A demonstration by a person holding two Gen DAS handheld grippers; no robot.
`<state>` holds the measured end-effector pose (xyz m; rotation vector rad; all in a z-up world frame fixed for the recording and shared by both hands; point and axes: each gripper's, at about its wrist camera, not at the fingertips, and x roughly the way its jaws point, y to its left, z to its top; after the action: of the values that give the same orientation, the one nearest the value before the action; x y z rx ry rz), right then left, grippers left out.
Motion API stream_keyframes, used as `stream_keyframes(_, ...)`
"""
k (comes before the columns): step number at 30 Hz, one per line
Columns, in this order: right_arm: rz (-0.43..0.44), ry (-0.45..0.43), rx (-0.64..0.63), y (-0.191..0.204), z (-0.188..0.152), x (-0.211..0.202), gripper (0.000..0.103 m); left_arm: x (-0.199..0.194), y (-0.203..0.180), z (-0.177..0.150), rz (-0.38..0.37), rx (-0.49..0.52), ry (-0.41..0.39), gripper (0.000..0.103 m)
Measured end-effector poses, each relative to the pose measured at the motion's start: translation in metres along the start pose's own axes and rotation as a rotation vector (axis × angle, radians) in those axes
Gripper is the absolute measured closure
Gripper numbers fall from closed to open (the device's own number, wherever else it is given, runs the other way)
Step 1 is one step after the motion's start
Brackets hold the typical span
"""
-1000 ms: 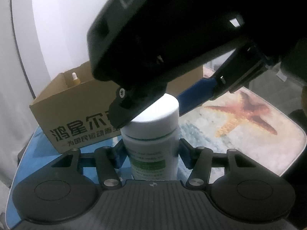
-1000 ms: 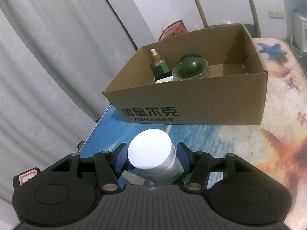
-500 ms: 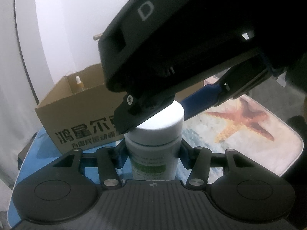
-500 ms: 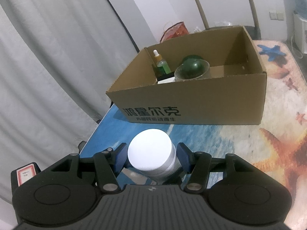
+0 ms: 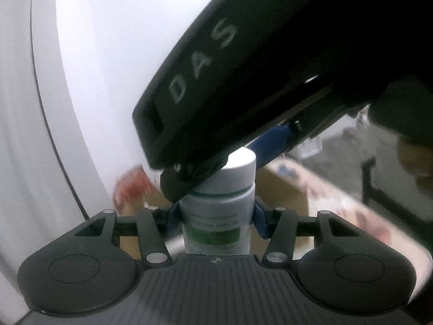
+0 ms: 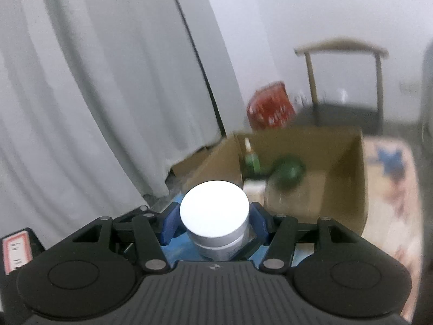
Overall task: Organize rigid objects
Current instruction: 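Lift the supplement bottle and carry it over the box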
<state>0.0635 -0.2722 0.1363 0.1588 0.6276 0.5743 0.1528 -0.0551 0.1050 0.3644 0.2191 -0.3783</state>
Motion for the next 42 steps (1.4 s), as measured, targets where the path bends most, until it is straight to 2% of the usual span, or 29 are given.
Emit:
stream_keyframes(2,0.006,-0.014,-0.035,-0.001,0.023,-0.002,0.044,0.010,0.007,0.019,-0.004,0.011,-0.018,0.050)
stream_keyframes(6,0.007,-0.002,-0.048,-0.017,0.067,0.007,0.045,0.051,0.026,0.049,-0.075,-0.043,0.006,0.050)
stream_keyframes(10,-0.022,0.040,-0.028,-0.047,0.100,0.033,0.045,0.102,0.039,0.064,-0.149,-0.095,0.065,0.050)
stream_keyframes(14,-0.021,0.102,0.041,-0.088,0.118,0.067,0.045,0.157,0.043,0.066,-0.192,-0.114,0.148,0.050)
stream_keyframes(20,-0.022,0.201,0.129,-0.144,0.121,0.116,0.047,0.219,0.045,0.060,-0.232,-0.147,0.282,0.048)
stream_keyframes(25,-0.047,0.254,0.159,-0.173,0.114,0.148,0.047,0.243,0.052,0.050,-0.256,-0.177,0.337,0.047)
stream_keyframes(29,-0.065,0.261,0.151,-0.182,0.114,0.160,0.048,0.262,0.050,0.049,-0.259,-0.187,0.357,0.047)
stream_keyframes(30,-0.068,0.261,0.149,-0.183,0.116,0.162,0.048,0.255,0.065,0.048,-0.259,-0.194,0.362,0.047)
stream_keyframes(33,-0.097,0.264,0.118,-0.184,0.122,0.170,0.048,0.268,0.058,0.052,-0.263,-0.212,0.375,0.048)
stream_keyframes(36,-0.124,0.266,0.073,-0.181,0.125,0.176,0.048,0.262,0.045,0.046,-0.271,-0.228,0.390,0.048)
stream_keyframes(42,-0.177,0.319,-0.015,-0.178,0.114,0.201,0.048,0.281,0.051,0.029,-0.282,-0.242,0.495,0.048)
